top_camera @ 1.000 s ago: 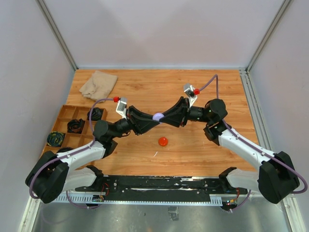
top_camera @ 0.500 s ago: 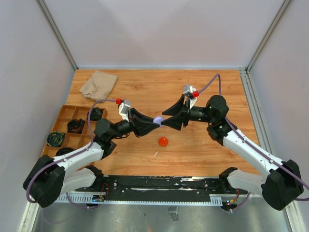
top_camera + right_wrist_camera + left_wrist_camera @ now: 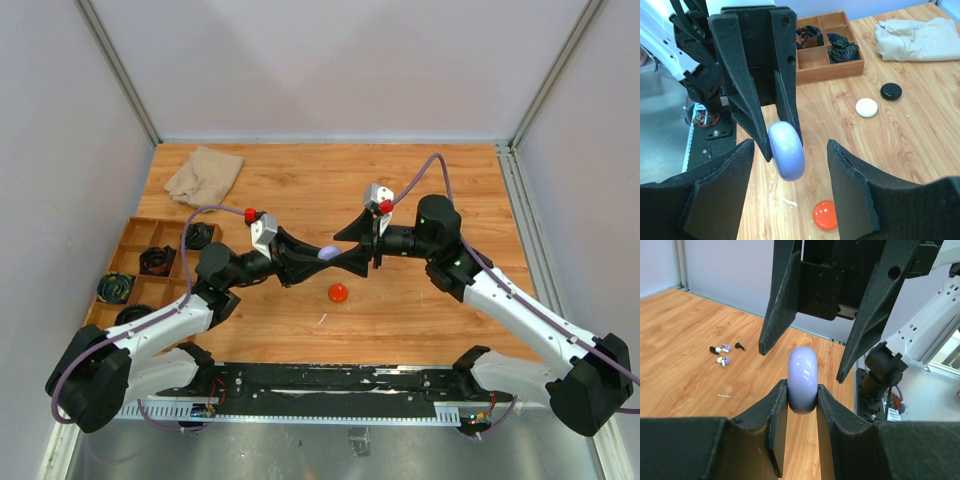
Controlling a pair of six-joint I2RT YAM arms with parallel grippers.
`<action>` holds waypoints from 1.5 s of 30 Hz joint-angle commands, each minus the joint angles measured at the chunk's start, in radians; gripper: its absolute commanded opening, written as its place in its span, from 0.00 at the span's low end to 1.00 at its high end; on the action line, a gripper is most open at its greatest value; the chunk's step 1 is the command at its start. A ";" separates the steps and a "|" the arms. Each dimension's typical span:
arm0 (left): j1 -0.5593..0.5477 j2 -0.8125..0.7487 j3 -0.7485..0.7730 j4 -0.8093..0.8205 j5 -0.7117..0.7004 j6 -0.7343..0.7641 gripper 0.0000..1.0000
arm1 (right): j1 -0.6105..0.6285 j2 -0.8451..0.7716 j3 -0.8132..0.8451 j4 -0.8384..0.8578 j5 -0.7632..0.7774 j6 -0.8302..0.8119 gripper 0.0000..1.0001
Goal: Insert the wireless bluetooth earbuds into the charging case
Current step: Open the charging case.
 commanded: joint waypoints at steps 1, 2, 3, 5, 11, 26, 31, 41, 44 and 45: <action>0.000 -0.019 0.037 0.003 0.032 0.078 0.00 | 0.044 0.000 0.049 -0.112 0.107 -0.135 0.61; 0.000 -0.019 0.036 0.004 0.035 0.082 0.00 | 0.049 -0.002 0.050 -0.119 0.122 -0.145 0.61; 0.000 -0.021 0.036 0.006 0.041 0.087 0.00 | 0.053 -0.004 0.049 -0.126 0.140 -0.156 0.62; 0.000 -0.025 0.032 0.010 0.049 0.094 0.00 | 0.059 -0.008 0.051 -0.143 0.173 -0.178 0.62; 0.000 -0.029 0.027 0.017 0.090 0.110 0.00 | 0.060 -0.021 0.048 -0.164 0.233 -0.205 0.62; 0.000 -0.037 -0.008 0.019 0.181 0.205 0.00 | 0.060 -0.072 0.070 -0.158 0.324 -0.181 0.63; 0.000 -0.034 -0.020 0.017 0.181 0.238 0.00 | 0.061 -0.075 0.085 -0.163 0.334 -0.178 0.64; 0.000 -0.033 -0.031 0.011 0.180 0.264 0.00 | 0.060 -0.078 0.102 -0.178 0.357 -0.173 0.65; 0.000 -0.031 -0.032 -0.006 0.157 0.269 0.00 | 0.060 -0.078 0.108 -0.195 0.351 -0.171 0.67; 0.000 -0.030 -0.033 -0.017 0.152 0.280 0.00 | 0.060 -0.078 0.112 -0.205 0.353 -0.171 0.67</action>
